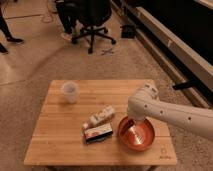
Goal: Place the pepper in the ceramic bowl
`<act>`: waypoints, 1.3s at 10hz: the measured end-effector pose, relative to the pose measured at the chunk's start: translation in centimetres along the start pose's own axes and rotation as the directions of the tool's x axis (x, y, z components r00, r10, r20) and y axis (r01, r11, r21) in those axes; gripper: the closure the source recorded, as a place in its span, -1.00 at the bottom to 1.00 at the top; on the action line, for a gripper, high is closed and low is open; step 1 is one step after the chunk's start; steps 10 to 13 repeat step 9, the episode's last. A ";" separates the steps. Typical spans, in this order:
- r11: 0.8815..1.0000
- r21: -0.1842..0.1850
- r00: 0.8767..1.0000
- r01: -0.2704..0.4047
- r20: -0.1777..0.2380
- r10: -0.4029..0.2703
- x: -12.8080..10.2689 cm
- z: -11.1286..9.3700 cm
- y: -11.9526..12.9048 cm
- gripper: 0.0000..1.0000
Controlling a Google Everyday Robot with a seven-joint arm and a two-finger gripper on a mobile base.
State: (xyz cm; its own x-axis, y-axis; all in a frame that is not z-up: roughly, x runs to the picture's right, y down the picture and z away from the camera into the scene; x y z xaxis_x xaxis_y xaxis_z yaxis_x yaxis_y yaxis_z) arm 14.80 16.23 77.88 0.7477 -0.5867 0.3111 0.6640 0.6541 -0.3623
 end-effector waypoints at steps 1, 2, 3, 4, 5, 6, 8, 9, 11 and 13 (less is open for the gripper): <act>1.000 0.004 1.000 0.008 0.004 -0.008 -0.8 0.1 -0.8 0.06; 1.000 0.005 1.000 0.007 0.004 -0.007 -1.2 0.1 -1.1 0.06; 1.000 0.006 1.000 0.005 0.002 -0.005 -1.2 0.2 -1.1 0.06; 1.000 0.005 1.000 0.004 0.006 -0.004 -0.4 0.1 -0.5 0.06; 1.000 0.007 1.000 -0.006 0.010 0.006 -0.1 0.2 -0.1 0.06; 1.000 0.009 1.000 -0.012 0.009 0.012 -0.3 0.4 0.0 0.06; 1.000 0.004 1.000 -0.016 0.005 0.016 -0.2 0.3 -0.3 0.06; 1.000 0.006 1.000 0.002 0.005 -0.002 -0.2 0.3 -0.5 0.06; 1.000 0.006 1.000 0.002 0.005 -0.002 -0.2 0.3 -0.5 0.06; 1.000 0.006 1.000 0.002 0.005 -0.002 -0.2 0.3 -0.5 0.06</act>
